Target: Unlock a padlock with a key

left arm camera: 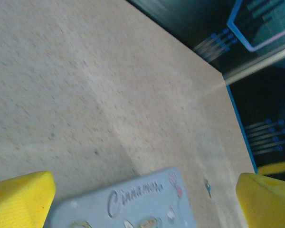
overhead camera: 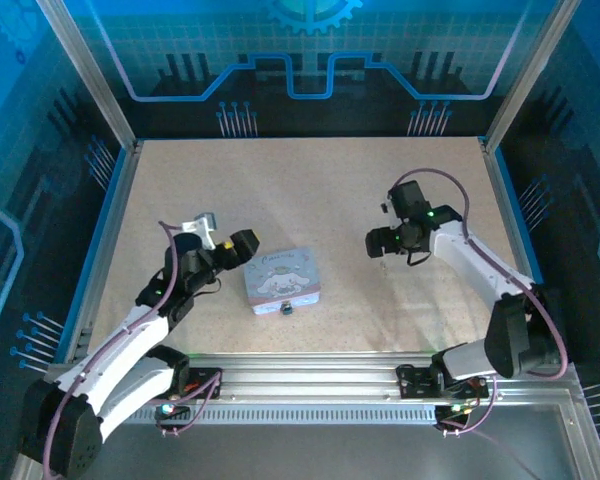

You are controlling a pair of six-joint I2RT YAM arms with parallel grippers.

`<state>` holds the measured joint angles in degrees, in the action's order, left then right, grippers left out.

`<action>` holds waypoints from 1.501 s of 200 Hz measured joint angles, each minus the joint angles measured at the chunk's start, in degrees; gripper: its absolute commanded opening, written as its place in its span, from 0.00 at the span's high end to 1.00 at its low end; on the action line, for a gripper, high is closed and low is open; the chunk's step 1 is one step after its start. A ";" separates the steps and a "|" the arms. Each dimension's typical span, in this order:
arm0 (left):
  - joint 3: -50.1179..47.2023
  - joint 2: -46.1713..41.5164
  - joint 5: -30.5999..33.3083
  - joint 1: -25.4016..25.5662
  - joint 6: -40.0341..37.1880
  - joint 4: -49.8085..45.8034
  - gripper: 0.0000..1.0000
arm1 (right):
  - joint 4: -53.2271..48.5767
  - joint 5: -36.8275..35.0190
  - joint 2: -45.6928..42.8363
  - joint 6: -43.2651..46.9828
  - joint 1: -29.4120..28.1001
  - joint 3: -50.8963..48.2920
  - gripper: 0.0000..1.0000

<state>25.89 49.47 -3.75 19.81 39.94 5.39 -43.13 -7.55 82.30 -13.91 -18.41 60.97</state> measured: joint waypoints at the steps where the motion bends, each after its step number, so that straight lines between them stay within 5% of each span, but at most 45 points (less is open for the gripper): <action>1: -0.04 0.04 0.02 0.26 0.28 0.00 0.01 | -0.22 0.02 0.33 0.02 -0.09 0.07 0.16; 44: -0.94 1.68 0.50 4.63 3.28 0.48 0.01 | -4.85 -1.16 10.25 0.76 -1.81 3.78 0.29; 137: -0.94 1.84 1.57 5.01 3.65 0.44 0.01 | -6.36 -3.65 22.88 2.27 -2.64 9.18 0.56; 300: -0.94 1.84 1.99 5.01 3.67 0.44 0.01 | -6.32 -4.04 26.25 2.16 -2.91 9.55 0.75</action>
<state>24.95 51.31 -1.76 24.82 43.62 5.82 -49.45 -11.60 108.55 -11.75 -21.32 70.52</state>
